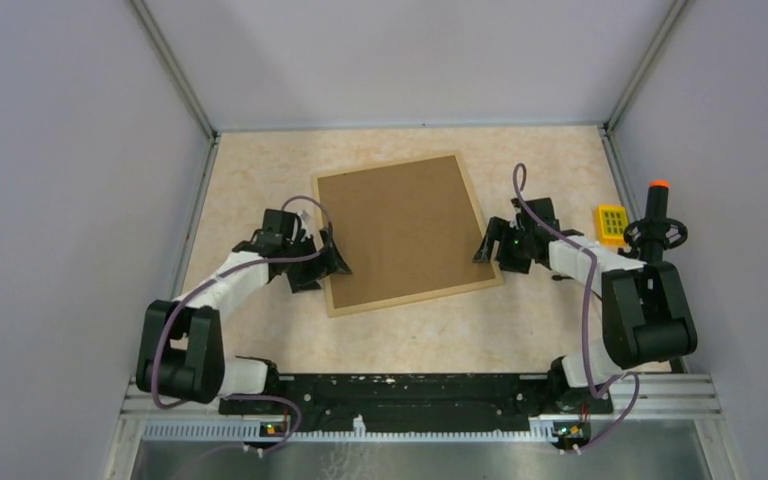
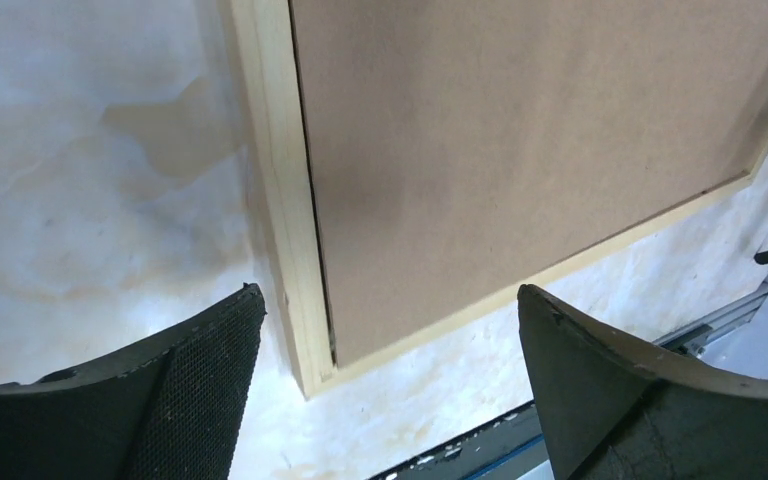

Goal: Put the photo into the frame
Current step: Move the photo frame to the center of the board, then adjust the photo frame item on the photo frame.

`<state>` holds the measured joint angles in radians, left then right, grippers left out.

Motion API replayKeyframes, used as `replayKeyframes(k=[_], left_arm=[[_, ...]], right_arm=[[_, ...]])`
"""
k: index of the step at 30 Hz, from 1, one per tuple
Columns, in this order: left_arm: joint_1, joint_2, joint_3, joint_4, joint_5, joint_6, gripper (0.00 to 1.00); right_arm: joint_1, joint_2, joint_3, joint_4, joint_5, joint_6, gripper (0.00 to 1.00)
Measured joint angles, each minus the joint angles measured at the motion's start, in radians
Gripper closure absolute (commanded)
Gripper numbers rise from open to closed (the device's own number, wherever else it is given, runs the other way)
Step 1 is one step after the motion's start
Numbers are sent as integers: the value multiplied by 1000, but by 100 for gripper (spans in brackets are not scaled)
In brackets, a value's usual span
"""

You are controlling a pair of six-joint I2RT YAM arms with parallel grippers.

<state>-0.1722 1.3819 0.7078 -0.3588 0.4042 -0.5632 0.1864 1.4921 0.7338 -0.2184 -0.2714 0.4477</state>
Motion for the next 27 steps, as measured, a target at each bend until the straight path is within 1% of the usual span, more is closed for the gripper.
replayKeyframes(k=[3, 5, 7, 12, 16, 22, 27], left_arm=[[-2, -103, 11, -85, -26, 10, 9], [-2, -170, 11, -107, -26, 7, 14], [-12, -203, 11, -113, -18, -5, 15], [-93, -167, 13, -114, -23, -40, 14], [-147, -129, 13, -122, -58, -71, 12], [-182, -120, 13, -135, -120, -119, 9], [-209, -93, 13, -134, -149, -150, 8]], right_arm=[[8, 0, 5, -13, 24, -9, 28], [9, 0, 8, -18, 30, -18, 28], [9, 1, 10, -22, 30, -26, 28], [9, 8, 20, -34, 27, -37, 28], [9, 8, 20, -35, 25, -40, 28], [9, 9, 21, -35, 21, -47, 29], [9, 11, 22, -35, 18, -48, 29]])
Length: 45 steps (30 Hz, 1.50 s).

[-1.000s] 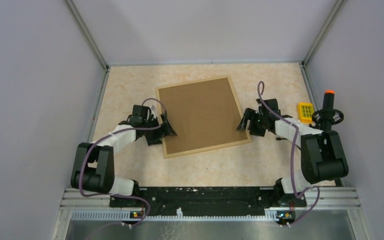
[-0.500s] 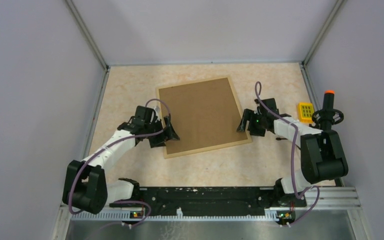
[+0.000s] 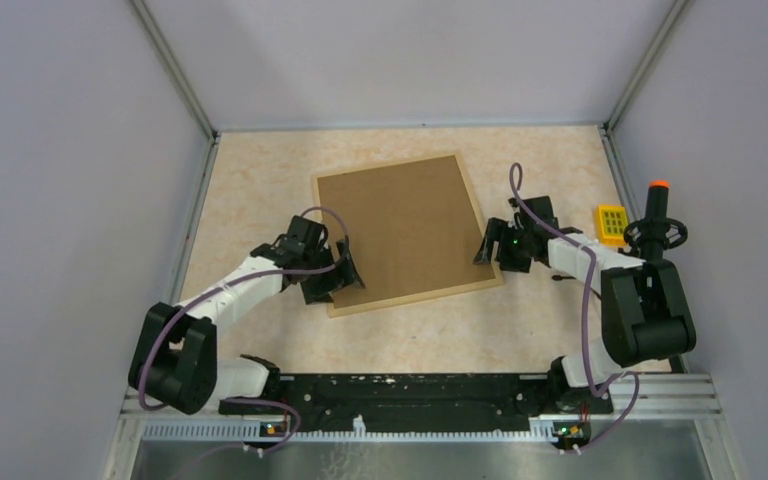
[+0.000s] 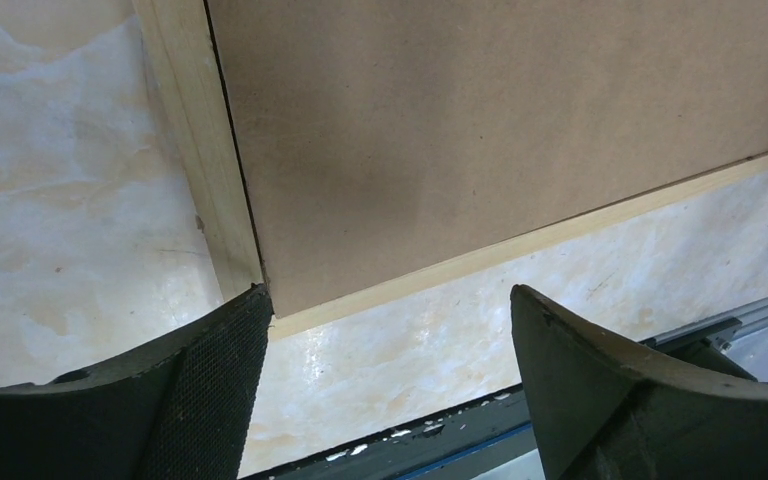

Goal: Put the photo into the frame
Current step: Adjust the photo frame item on the photo frame.

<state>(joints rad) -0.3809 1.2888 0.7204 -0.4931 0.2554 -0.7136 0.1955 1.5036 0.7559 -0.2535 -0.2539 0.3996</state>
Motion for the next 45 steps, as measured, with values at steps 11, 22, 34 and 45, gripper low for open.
replayKeyframes(k=[11, 22, 34, 45], left_arm=[[-21, 44, -1, 10, -10, -38, 7], [-11, -50, -108, 195, 127, -69, 18], [-4, -161, -114, 383, 164, -104, 19], [-1, -161, -94, 428, 199, -131, 18]], right_arm=[[0, 1, 0, 0, -5, -6, 30], [-13, 5, 5, 26, 57, -41, 31], [-27, 5, 5, 37, 141, -67, 31], [21, 5, 55, -52, 252, -67, 23]])
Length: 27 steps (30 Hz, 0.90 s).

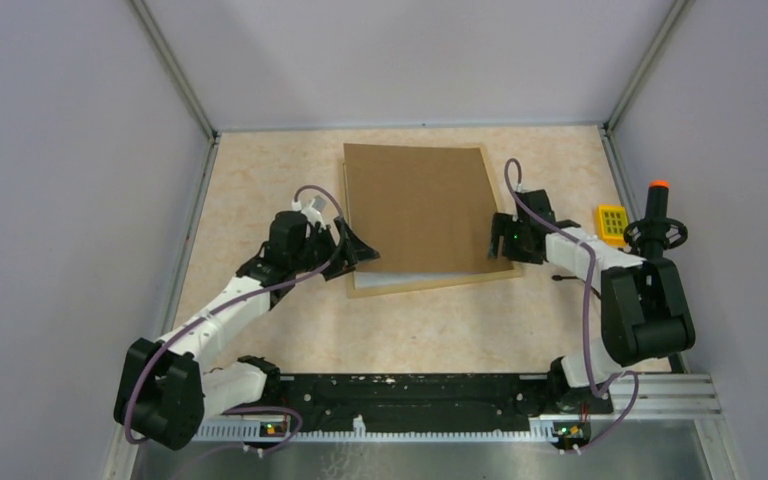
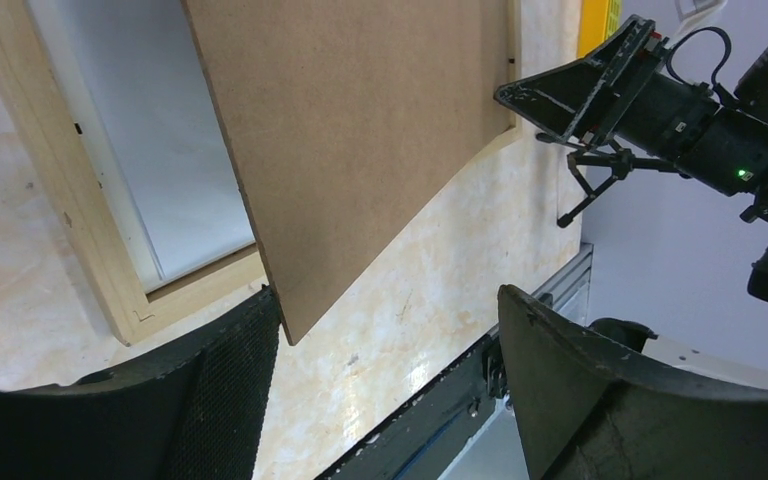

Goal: Put the photo into the frame
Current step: Adjust the photo frame item on the photo frame.

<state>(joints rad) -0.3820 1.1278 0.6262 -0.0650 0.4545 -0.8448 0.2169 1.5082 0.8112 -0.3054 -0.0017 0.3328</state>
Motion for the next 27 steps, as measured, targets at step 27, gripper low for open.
replayKeyframes(k=[27], left_arm=[[-14, 117, 29, 64, 76, -21, 14]], right_arm=[[121, 8, 183, -203, 42, 25, 18]])
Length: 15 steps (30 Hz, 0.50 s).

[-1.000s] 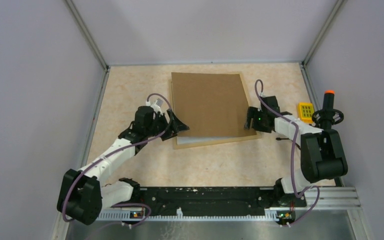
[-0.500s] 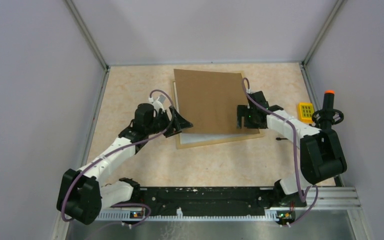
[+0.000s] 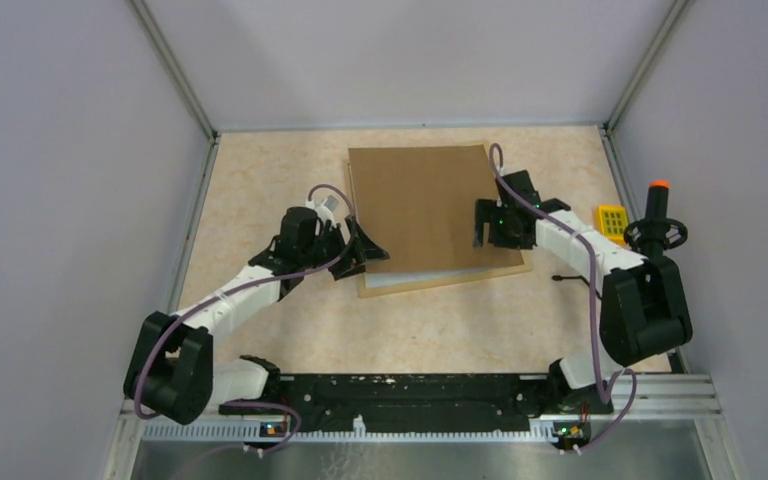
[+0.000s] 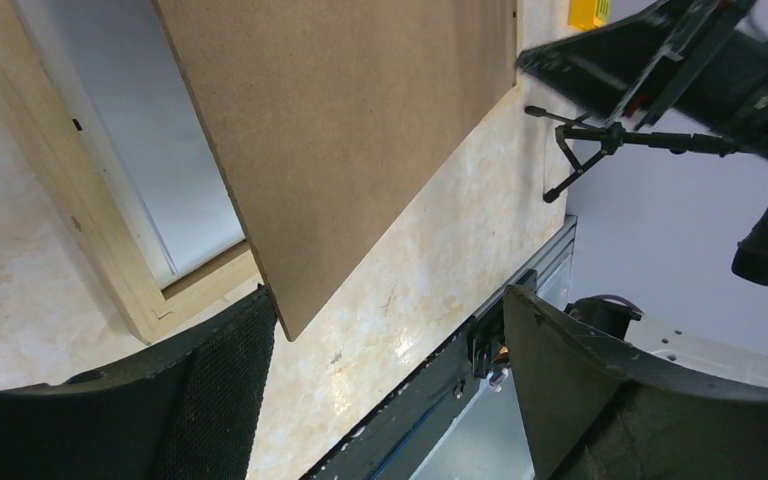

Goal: Put the photo into the frame
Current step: Adjust the photo frame item on the photo frame.

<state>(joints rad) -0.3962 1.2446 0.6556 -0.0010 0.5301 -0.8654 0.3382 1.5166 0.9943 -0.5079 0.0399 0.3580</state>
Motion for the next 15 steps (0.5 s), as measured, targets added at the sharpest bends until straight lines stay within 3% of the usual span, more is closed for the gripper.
replayKeyframes(k=[7, 11, 15], left_arm=[[0, 47, 0, 30, 16, 0, 14], [1, 83, 0, 54, 32, 0, 14], [1, 111, 0, 61, 39, 0, 14]], right_arm=[[-141, 106, 152, 3, 149, -6, 19], [-238, 193, 116, 58, 79, 14, 19], [-290, 233, 81, 105, -43, 38, 27]])
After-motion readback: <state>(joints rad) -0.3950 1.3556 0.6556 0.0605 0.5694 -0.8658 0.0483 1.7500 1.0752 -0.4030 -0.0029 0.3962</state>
